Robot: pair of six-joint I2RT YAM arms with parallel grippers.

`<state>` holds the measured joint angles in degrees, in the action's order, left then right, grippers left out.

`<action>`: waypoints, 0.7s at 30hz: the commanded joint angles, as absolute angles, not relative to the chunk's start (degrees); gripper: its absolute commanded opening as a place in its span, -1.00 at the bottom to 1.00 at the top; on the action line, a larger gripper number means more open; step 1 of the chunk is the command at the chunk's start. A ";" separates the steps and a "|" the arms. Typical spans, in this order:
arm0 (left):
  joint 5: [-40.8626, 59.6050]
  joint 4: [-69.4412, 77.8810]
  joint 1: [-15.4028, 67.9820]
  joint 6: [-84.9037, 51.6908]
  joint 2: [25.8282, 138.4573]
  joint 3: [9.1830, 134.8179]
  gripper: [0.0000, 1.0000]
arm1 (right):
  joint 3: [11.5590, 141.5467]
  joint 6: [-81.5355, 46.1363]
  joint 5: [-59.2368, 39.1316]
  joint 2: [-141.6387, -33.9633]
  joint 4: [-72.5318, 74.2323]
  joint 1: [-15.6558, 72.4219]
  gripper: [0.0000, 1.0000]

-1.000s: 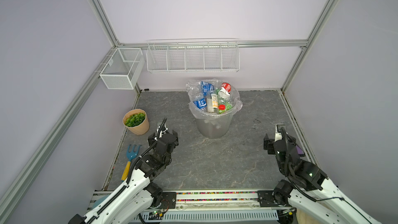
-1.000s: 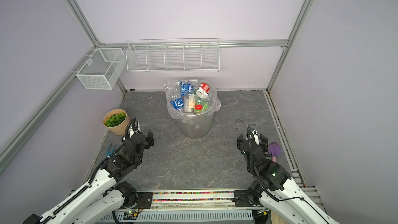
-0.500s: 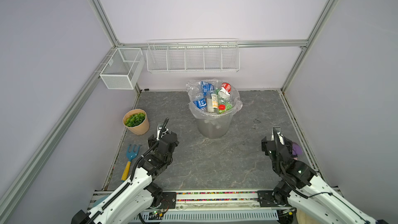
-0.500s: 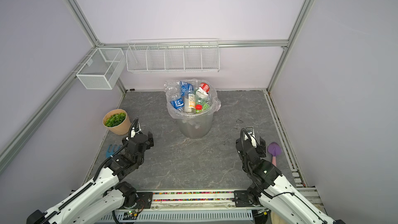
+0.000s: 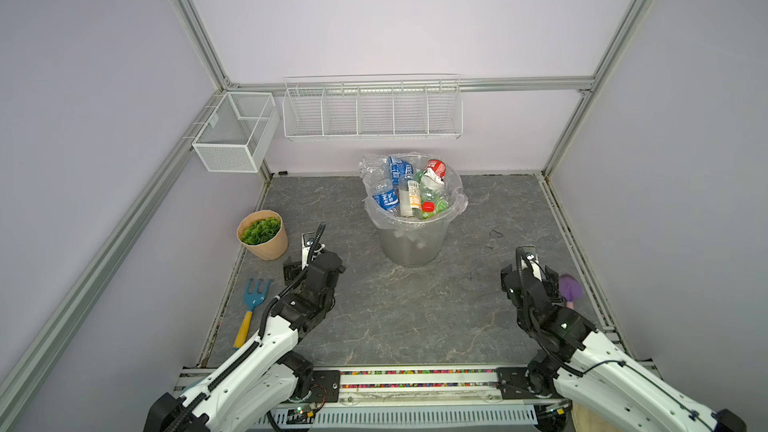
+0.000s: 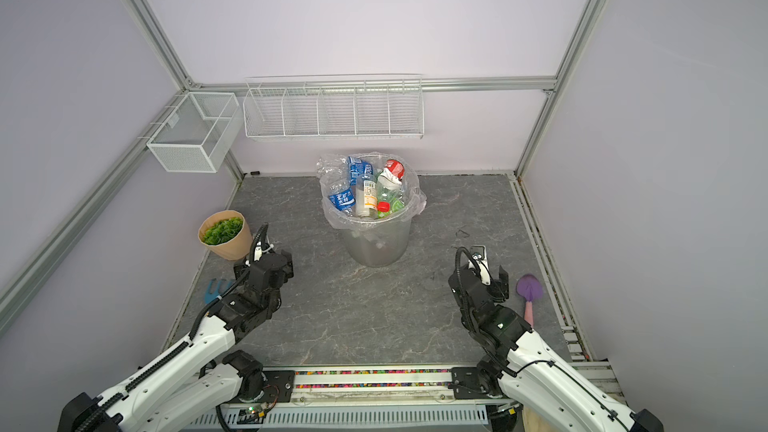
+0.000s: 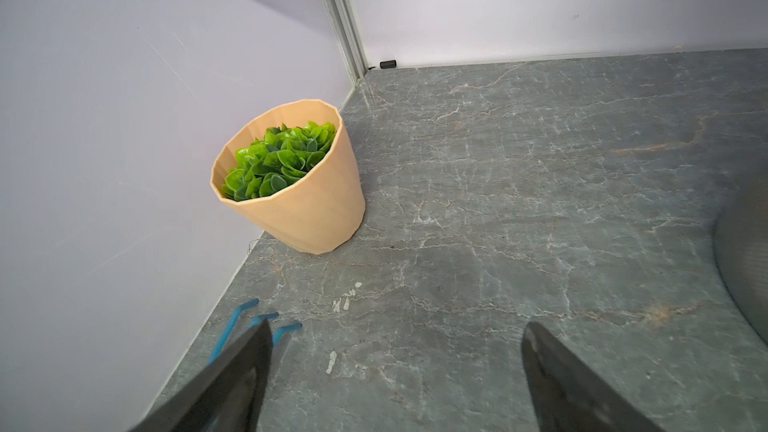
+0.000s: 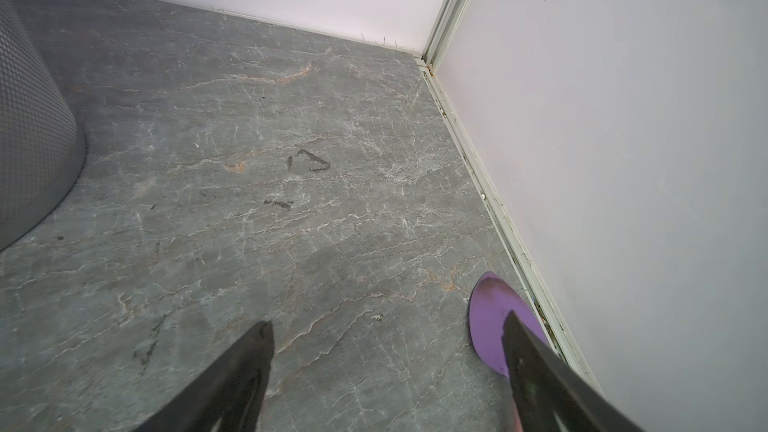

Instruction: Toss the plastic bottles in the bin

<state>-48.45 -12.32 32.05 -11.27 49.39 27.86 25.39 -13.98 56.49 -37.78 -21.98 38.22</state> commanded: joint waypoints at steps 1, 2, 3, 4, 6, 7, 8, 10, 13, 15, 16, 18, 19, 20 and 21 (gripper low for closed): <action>-50.46 -8.32 31.16 -9.06 50.22 26.39 0.86 | 23.92 -10.46 57.17 -39.89 -16.87 37.15 0.77; -50.62 -7.82 30.96 -8.91 50.54 26.01 0.86 | 23.67 -10.61 57.14 -40.35 -16.14 36.53 0.77; -50.76 -7.21 30.77 -8.97 50.87 25.60 0.86 | 23.30 -10.47 56.79 -40.91 -15.05 35.84 0.78; -50.88 -6.51 30.67 -9.05 51.27 25.01 0.86 | 23.07 -10.35 56.93 -41.48 -14.25 35.24 0.78; -50.86 -5.26 30.59 -9.20 51.76 23.91 0.86 | 22.34 -10.86 57.09 -42.32 -13.11 33.86 0.77; -50.88 -4.66 30.60 -9.34 52.03 23.25 0.86 | 21.74 -10.87 56.43 -42.68 -12.23 32.98 0.77; -50.83 -4.22 30.59 -9.53 52.15 22.72 0.86 | 21.11 -10.96 55.62 -42.95 -11.48 32.35 0.78; -50.85 -3.34 30.59 -10.05 52.66 21.64 0.86 | 19.78 -11.46 54.25 -43.98 -10.36 31.39 0.77; -50.85 -3.27 30.55 -10.86 53.22 20.86 0.86 | 17.91 -12.33 54.21 -45.93 -8.62 31.14 0.77; -51.16 -3.57 30.50 -11.30 53.36 20.99 0.86 | 18.63 -12.83 53.49 -46.71 -9.61 30.86 0.78; -51.03 -3.39 30.50 -11.17 53.55 20.95 0.86 | 18.52 -12.23 53.22 -46.89 -8.97 30.88 0.78; -50.90 -3.34 30.50 -11.09 53.68 21.02 0.86 | 18.27 -11.82 53.57 -46.92 -7.60 30.70 0.78; -50.93 -3.43 30.50 -11.04 53.48 20.96 0.86 | 17.90 -11.47 53.41 -46.65 -7.00 30.52 0.78; -50.91 -3.38 30.50 -11.07 53.35 20.84 0.86 | 17.72 -11.42 53.22 -46.29 -6.54 30.24 0.78; -50.95 -3.43 30.50 -11.19 53.14 20.83 0.86 | 17.44 -11.33 52.96 -45.77 -6.33 29.86 0.78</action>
